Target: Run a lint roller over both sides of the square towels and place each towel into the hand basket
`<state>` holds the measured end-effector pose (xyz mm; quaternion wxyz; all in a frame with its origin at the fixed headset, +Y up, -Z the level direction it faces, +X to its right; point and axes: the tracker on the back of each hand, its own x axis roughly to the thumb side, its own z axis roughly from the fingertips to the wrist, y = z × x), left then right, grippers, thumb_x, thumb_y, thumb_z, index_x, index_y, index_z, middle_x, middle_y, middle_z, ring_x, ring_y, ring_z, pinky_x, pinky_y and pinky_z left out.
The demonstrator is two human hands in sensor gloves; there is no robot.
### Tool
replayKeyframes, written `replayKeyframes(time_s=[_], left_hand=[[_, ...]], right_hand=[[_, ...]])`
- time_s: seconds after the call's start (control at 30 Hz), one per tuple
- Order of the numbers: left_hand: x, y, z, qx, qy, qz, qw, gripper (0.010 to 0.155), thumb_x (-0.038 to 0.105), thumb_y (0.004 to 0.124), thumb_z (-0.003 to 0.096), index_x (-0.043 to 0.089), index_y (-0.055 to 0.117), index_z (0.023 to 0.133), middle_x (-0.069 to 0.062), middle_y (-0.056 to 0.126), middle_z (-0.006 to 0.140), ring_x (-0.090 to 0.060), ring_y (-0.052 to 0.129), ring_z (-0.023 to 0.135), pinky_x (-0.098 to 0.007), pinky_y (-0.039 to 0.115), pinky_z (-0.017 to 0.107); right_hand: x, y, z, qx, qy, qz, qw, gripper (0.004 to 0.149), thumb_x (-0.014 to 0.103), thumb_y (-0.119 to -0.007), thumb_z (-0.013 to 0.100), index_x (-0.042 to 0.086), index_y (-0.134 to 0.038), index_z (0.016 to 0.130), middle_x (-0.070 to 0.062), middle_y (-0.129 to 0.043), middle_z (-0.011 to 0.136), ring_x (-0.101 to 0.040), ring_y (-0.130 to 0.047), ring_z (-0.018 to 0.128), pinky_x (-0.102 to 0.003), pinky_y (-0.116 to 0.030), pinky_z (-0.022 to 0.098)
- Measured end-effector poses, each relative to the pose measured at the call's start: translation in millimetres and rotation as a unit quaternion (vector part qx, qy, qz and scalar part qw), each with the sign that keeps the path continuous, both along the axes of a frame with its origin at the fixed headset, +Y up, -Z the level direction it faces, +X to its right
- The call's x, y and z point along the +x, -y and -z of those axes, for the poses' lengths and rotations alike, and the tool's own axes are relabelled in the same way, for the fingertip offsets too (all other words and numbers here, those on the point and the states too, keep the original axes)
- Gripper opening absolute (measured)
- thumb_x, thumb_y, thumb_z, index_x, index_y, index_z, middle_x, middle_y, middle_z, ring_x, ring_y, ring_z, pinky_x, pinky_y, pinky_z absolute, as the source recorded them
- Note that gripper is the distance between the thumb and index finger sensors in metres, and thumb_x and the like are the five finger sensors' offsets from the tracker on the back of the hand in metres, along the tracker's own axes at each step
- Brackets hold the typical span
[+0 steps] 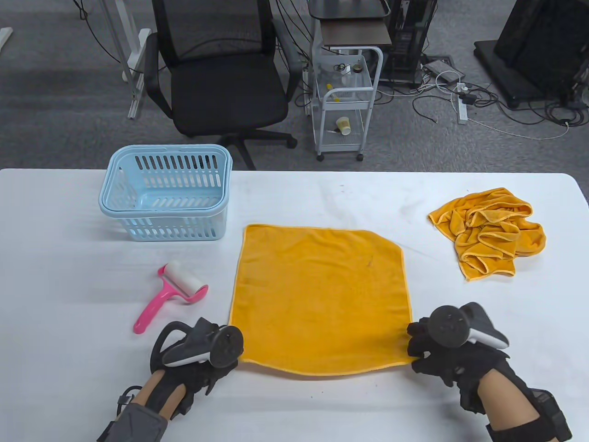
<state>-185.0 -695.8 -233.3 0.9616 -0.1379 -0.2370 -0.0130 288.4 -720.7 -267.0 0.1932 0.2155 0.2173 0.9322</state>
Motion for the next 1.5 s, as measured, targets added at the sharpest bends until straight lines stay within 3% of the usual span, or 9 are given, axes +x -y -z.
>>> replayKeyframes(time_s=[0.3, 0.5, 0.63, 0.8, 0.87, 1.03, 1.13, 1.33, 1.5], left_hand=[[-17, -177, -39, 0.21, -0.003, -0.071, 0.975, 0.036, 0.046, 0.087, 0.0467, 0.038, 0.083, 0.082, 0.007, 0.08, 0.104, -0.027, 0.09, 0.092, -0.06, 0.071, 0.071], [-26, -244, -52, 0.27, -0.012, -0.107, 0.957, 0.037, 0.048, 0.086, 0.048, 0.034, 0.086, 0.083, 0.006, 0.082, 0.105, -0.028, 0.091, 0.093, -0.062, 0.07, 0.071], [-24, -255, -29, 0.23, -0.025, -0.109, 0.967, 0.037, 0.049, 0.084, 0.0496, 0.032, 0.087, 0.083, 0.005, 0.082, 0.105, -0.03, 0.091, 0.094, -0.064, 0.069, 0.072], [-14, -203, 38, 0.145, -0.063, -0.099, 0.982, 0.037, 0.049, 0.084, 0.0494, 0.033, 0.086, 0.083, 0.005, 0.081, 0.106, -0.03, 0.091, 0.093, -0.063, 0.07, 0.071], [-8, -169, 65, 0.105, -0.081, -0.086, 0.987, 0.037, 0.049, 0.084, 0.0494, 0.035, 0.084, 0.083, 0.005, 0.082, 0.104, -0.029, 0.092, 0.091, -0.061, 0.071, 0.071], [15, -63, 121, 0.005, -0.146, -0.032, 0.989, 0.036, 0.045, 0.082, 0.0507, 0.035, 0.08, 0.085, 0.002, 0.08, 0.103, -0.025, 0.096, 0.079, -0.054, 0.078, 0.065], [26, -13, 139, -0.008, -0.187, 0.003, 0.982, 0.037, 0.044, 0.081, 0.0508, 0.035, 0.078, 0.086, 0.0, 0.079, 0.102, -0.021, 0.099, 0.068, -0.05, 0.082, 0.06], [26, 35, 157, 0.009, -0.267, 0.0, 0.964, 0.037, 0.043, 0.08, 0.0511, 0.035, 0.076, 0.087, -0.001, 0.076, 0.103, -0.019, 0.1, 0.063, -0.048, 0.084, 0.056], [22, 45, 158, 0.028, -0.298, -0.004, 0.954, 0.059, 0.046, 0.079, 0.0506, 0.031, 0.06, 0.104, -0.006, 0.06, 0.114, -0.022, 0.097, 0.072, -0.049, 0.081, 0.06]], right_hand=[[31, -153, -15, 0.088, -0.034, 0.226, 0.969, 0.04, 0.04, -0.092, 0.05, 0.016, -0.087, 0.082, -0.02, -0.066, 0.109, -0.052, -0.052, 0.104, -0.074, -0.05, 0.067], [37, -223, -20, 0.114, -0.069, 0.301, 0.944, 0.043, 0.041, -0.084, 0.054, 0.01, -0.085, 0.084, -0.021, -0.067, 0.108, -0.053, -0.053, 0.104, -0.074, -0.051, 0.067], [41, -228, 3, 0.087, -0.056, 0.313, 0.944, 0.044, 0.042, -0.082, 0.055, 0.009, -0.085, 0.084, -0.022, -0.068, 0.108, -0.053, -0.053, 0.103, -0.073, -0.051, 0.067], [48, -167, 68, -0.018, 0.015, 0.338, 0.941, 0.043, 0.043, -0.083, 0.055, 0.012, -0.085, 0.084, -0.021, -0.067, 0.108, -0.053, -0.053, 0.103, -0.074, -0.051, 0.067], [49, -137, 87, -0.057, 0.037, 0.342, 0.937, 0.042, 0.042, -0.084, 0.055, 0.013, -0.085, 0.085, -0.021, -0.068, 0.108, -0.053, -0.054, 0.103, -0.074, -0.051, 0.067], [46, -30, 132, -0.164, 0.146, 0.336, 0.916, 0.04, 0.041, -0.083, 0.056, 0.016, -0.081, 0.088, -0.022, -0.064, 0.108, -0.053, -0.053, 0.102, -0.073, -0.049, 0.067], [41, 12, 143, -0.205, 0.196, 0.312, 0.907, 0.041, 0.04, -0.082, 0.056, 0.015, -0.079, 0.088, -0.022, -0.063, 0.108, -0.054, -0.053, 0.101, -0.073, -0.049, 0.067], [35, 48, 153, -0.197, 0.295, 0.273, 0.894, 0.042, 0.041, -0.081, 0.056, 0.015, -0.077, 0.089, -0.022, -0.063, 0.107, -0.053, -0.054, 0.1, -0.072, -0.05, 0.067], [33, 51, 153, -0.115, 0.398, 0.27, 0.869, 0.062, 0.044, -0.075, 0.055, 0.013, -0.058, 0.106, -0.022, -0.049, 0.111, -0.053, -0.044, 0.102, -0.07, -0.048, 0.068]])
